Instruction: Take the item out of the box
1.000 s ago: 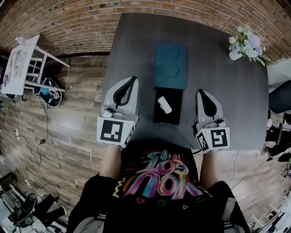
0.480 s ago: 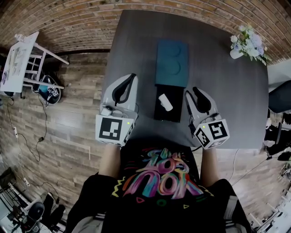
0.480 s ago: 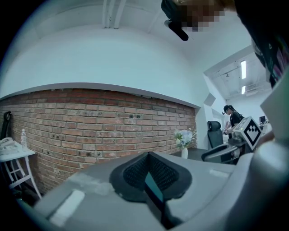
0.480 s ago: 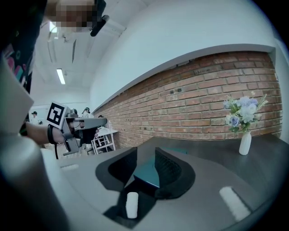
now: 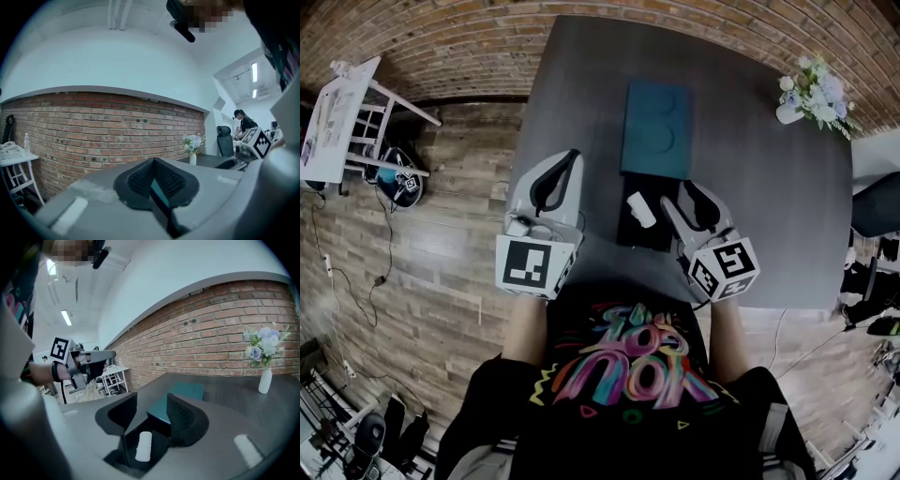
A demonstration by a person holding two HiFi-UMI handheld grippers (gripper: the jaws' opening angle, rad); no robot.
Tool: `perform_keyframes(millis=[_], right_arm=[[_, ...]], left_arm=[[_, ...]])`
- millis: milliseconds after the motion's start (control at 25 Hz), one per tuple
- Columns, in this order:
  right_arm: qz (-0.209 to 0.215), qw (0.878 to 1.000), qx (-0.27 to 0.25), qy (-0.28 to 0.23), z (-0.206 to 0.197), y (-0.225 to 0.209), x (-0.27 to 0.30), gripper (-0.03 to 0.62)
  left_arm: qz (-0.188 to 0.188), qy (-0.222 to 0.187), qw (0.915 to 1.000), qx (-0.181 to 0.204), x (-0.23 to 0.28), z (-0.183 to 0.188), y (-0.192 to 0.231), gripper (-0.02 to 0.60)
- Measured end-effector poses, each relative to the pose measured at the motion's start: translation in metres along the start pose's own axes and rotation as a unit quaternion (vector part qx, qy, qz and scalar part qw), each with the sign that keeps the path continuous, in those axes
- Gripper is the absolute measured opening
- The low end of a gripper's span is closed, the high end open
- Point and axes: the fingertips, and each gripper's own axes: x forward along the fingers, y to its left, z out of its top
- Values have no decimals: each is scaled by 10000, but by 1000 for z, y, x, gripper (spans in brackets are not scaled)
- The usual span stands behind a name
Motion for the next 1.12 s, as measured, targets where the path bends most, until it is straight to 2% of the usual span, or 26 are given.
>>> perform_keyframes(millis=[320, 720, 920, 1120], right_arm=[[317, 9962, -257, 773, -45, 15, 23, 207], [350, 9915, -364, 1203, -81, 14, 42, 209], [498, 9820, -811, 1633, -103, 21, 53, 209], [602, 9735, -960, 1985, -120, 27, 63, 206]], left_arm=[[32, 24, 10000, -75, 1, -3, 1, 2], [26, 60, 9999, -93, 0, -8, -1, 2], [25, 66, 9999, -112, -1, -8, 0, 2], [40, 61, 9999, -113, -2, -8, 2, 2]])
